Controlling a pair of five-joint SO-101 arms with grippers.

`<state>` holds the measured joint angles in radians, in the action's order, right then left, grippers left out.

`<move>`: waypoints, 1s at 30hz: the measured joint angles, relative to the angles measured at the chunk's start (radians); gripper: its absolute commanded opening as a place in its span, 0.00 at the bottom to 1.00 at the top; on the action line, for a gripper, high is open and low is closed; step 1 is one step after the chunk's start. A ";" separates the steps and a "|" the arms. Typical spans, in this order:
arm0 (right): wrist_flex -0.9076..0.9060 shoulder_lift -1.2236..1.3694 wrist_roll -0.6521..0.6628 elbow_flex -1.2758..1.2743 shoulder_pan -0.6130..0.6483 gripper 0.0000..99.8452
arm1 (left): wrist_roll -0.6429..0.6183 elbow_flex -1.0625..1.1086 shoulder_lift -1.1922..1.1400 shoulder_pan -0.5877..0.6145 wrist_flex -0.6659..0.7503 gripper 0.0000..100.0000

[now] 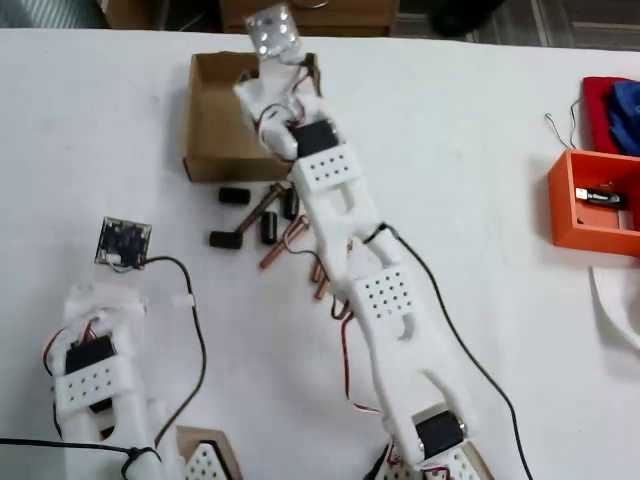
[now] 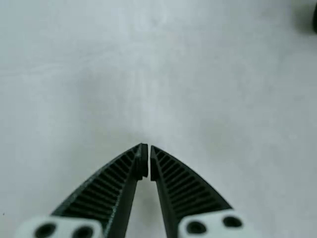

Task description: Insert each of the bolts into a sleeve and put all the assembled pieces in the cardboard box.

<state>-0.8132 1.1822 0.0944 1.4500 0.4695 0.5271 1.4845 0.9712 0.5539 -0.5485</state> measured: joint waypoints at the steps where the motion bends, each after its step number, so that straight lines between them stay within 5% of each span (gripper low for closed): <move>1: -0.008 -0.012 0.005 0.000 -0.015 0.02 | 0.000 0.000 0.000 0.000 0.000 0.04; 5: -0.147 -0.080 0.014 0.023 -0.115 0.02 | 0.000 0.000 0.000 0.000 0.000 0.04; 14: -0.836 -0.321 0.014 0.178 -0.149 0.02 | 0.000 0.000 0.000 0.000 0.000 0.04; 20: -0.933 -0.485 0.014 0.126 -0.180 0.02 | 0.000 0.000 0.000 0.000 0.000 0.04; 24: -0.934 -0.718 0.014 -0.137 -0.216 0.02 | 0.000 0.000 0.000 -0.002 0.000 0.04; 30: -0.822 -1.220 0.014 -0.924 -0.126 0.02 | 0.000 0.000 0.000 -0.002 0.000 0.04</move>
<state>-1.6356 -0.0376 0.1082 0.5263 0.3437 0.5271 1.4845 0.9712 0.5524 -0.5485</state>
